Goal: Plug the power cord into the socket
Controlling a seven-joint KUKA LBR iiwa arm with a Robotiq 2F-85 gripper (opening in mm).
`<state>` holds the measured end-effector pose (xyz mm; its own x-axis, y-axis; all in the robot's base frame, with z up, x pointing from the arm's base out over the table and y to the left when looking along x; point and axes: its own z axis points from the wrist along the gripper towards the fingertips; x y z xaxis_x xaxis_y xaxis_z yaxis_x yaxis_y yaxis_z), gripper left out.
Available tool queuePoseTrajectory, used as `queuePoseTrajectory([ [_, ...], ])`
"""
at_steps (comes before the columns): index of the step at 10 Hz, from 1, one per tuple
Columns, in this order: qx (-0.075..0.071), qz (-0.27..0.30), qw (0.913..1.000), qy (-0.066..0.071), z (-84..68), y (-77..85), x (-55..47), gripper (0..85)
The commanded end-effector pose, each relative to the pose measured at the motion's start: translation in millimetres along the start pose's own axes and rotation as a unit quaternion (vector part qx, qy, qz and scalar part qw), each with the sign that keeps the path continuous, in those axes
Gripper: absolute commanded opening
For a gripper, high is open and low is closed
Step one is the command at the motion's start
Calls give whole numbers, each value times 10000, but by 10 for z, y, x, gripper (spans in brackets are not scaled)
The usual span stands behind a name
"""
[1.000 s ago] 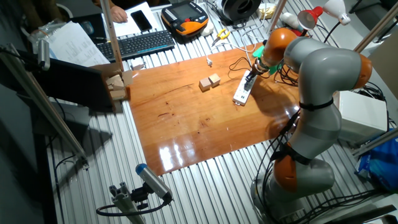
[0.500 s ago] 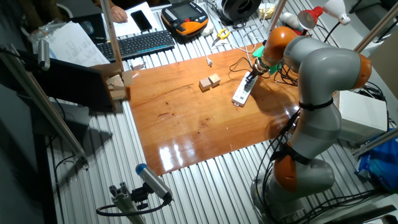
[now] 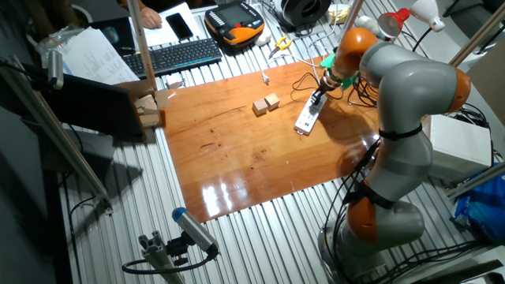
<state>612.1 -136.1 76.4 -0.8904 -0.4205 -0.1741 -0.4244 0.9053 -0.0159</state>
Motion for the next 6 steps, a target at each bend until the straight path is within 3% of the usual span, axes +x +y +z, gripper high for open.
queuePoseTrajectory([
  [1, 17, -25, 10000, 38, -7, -5, 10, 340],
  [2, -16, -24, 9999, 107, 9, -6, 34, 170],
  [6, -32, -23, 9999, 124, 77, 14, 112, 170],
])
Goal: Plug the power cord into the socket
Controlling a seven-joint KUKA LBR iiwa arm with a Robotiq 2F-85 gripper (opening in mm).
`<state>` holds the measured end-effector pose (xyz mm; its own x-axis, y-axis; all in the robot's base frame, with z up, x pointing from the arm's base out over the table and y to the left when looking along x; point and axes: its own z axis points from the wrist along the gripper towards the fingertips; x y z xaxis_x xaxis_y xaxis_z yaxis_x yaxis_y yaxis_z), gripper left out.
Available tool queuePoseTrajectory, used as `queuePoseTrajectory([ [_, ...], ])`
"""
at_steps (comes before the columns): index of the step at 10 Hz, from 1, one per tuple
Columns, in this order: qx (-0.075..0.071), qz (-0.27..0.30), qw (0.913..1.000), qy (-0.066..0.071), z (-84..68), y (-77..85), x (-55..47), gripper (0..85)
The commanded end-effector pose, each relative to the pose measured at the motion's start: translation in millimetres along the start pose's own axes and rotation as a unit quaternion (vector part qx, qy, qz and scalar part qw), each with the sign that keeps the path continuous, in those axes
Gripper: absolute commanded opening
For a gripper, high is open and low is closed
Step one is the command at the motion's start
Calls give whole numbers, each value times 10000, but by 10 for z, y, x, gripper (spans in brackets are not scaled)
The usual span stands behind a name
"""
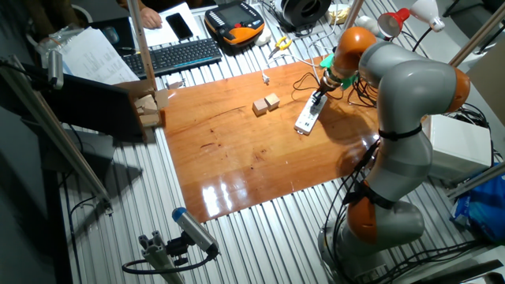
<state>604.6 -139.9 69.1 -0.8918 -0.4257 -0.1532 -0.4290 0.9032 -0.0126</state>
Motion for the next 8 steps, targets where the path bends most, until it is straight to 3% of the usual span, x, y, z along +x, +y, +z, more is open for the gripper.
queuePoseTrajectory([
  [1, -19, 15, 10000, 16, 12, 21, 10, 170],
  [2, -41, 84, 9999, 64, -11, 42, -15, 170],
  [3, -44, 146, 9999, 72, -30, 51, -31, 340],
  [4, -44, 184, 9998, 72, -36, 49, -37, 340],
  [5, -41, 192, 9998, 65, -38, 49, -39, 510],
  [7, -63, 145, 9998, 130, -69, 43, -10, 510],
  [8, -83, 114, 9998, 172, -89, 57, 9, 340],
])
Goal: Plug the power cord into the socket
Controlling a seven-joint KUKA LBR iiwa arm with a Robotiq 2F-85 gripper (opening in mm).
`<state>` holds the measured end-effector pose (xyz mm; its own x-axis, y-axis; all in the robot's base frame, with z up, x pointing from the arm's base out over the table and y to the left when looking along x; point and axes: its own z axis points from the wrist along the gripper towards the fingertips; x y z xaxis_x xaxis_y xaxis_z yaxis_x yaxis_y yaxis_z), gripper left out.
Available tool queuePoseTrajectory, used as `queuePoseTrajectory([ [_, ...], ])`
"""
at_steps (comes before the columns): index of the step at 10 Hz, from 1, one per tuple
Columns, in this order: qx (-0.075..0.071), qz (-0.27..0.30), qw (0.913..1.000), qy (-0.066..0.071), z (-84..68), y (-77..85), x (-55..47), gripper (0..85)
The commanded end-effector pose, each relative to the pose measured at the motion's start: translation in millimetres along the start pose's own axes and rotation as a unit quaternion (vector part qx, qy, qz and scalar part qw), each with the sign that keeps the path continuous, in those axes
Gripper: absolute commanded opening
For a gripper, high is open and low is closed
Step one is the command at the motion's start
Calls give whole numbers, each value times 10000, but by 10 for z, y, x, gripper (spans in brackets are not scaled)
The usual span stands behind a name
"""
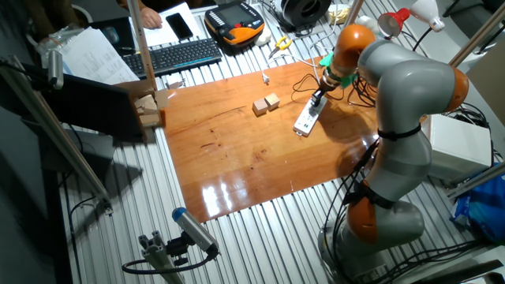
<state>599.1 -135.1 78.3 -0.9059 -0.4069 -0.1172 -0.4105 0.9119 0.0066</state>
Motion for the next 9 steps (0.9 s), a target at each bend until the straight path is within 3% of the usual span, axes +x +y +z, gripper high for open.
queuePoseTrajectory([
  [1, 20, -19, 10000, 16, -17, 10, 11, 340],
  [5, 74, -84, 9999, -9, 33, 13, 85, 340],
  [6, 52, -58, 10000, -36, 61, 44, 110, 170],
  [8, 49, -66, 10000, -29, 58, 62, 99, 170],
  [9, 56, -112, 9999, -43, 54, 70, 89, 0],
])
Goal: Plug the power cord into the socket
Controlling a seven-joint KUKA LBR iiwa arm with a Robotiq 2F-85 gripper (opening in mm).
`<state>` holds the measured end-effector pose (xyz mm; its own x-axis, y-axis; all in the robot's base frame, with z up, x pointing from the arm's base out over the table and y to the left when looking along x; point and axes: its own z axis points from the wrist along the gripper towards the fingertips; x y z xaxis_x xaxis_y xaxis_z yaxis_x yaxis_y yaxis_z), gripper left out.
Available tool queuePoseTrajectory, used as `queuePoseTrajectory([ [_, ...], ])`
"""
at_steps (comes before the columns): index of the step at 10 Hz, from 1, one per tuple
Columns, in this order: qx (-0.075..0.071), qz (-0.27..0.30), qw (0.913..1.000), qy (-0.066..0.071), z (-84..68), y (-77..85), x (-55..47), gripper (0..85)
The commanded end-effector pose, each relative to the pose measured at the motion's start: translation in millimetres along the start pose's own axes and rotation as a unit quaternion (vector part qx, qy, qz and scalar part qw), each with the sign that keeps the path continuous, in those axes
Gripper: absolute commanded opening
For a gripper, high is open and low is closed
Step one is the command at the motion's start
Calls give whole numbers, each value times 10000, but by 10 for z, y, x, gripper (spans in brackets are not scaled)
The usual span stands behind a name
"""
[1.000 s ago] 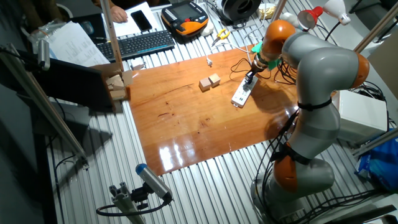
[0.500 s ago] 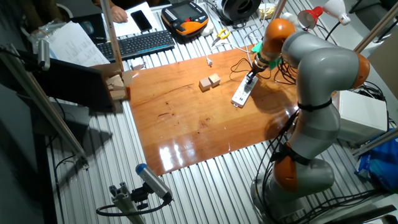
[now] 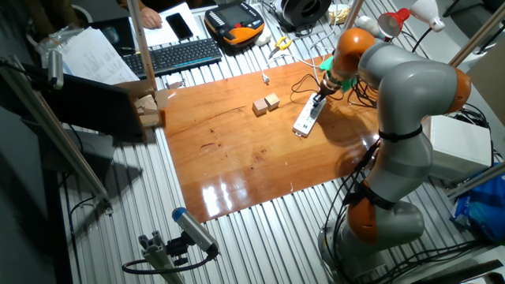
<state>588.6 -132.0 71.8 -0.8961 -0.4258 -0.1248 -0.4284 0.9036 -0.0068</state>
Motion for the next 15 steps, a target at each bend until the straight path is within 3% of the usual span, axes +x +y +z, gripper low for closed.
queuePoseTrajectory([
  [1, 2, -15, 10000, 30, -1, 5, -8, 0],
  [4, 259, -40, 9996, -68, 34, 49, -4, 0],
  [8, 268, -38, 9995, -141, 146, 60, -15, 0],
  [13, 126, -24, 9999, -72, 28, 47, 37, 0],
  [15, 143, -26, 9999, -73, -17, 47, 56, 0],
])
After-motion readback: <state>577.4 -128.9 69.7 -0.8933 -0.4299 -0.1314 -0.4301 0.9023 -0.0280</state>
